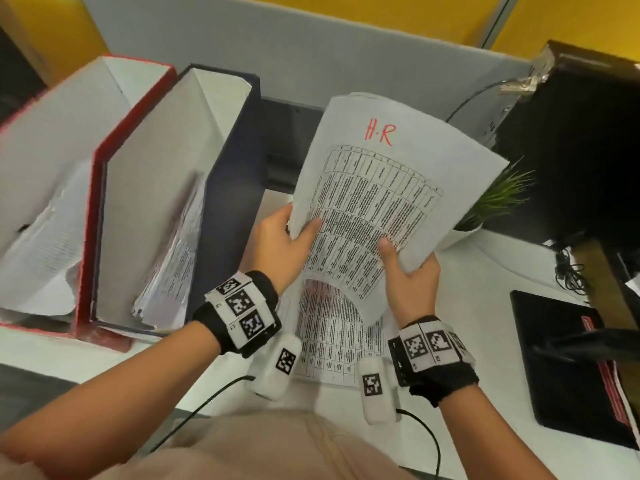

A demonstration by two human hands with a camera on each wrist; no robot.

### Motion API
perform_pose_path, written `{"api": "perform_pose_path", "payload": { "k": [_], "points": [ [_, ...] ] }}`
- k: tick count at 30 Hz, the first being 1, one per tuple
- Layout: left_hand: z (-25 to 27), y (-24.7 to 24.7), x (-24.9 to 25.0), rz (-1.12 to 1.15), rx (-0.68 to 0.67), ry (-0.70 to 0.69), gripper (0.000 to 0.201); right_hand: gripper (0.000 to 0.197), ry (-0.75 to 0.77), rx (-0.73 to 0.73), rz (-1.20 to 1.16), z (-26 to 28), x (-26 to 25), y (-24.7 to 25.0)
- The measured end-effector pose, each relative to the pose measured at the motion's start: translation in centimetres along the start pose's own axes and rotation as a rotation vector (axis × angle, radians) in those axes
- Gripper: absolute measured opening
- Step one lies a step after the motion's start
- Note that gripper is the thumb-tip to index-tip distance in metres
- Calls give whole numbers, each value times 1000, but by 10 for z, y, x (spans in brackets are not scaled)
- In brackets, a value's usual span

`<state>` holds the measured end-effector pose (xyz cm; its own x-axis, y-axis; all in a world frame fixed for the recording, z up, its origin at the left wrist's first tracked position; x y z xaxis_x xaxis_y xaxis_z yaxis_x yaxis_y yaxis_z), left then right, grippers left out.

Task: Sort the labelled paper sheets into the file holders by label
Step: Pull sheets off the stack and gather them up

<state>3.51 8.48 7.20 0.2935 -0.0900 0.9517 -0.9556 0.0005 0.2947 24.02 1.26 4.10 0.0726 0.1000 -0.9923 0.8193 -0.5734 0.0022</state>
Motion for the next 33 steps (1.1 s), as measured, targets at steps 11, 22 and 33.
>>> {"api": "perform_pose_path", "payload": {
  "k": [11,22,33],
  "points": [
    [-36,150,76,-259,10,-18,22,41,-63,-237,154,2,24,-14],
    [-44,332,22,-349,239,419,9,44,-150,-172,638,11,89,21],
    [-51,343,-48,-532,181,564,43,73,-109,-253,1002,15,113,21]
  ]
}}
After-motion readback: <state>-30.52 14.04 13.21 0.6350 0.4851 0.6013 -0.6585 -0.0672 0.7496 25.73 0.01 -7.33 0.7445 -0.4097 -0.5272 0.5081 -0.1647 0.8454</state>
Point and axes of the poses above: each hand's wrist, its own z-axis away from the middle knuckle, its own y-axis out of the back of the hand, x = y × z, the point moved 8 cm from there along -z, towards the middle knuckle, and after that the axes turned 3 degrees about y, right-handed, at the moved point
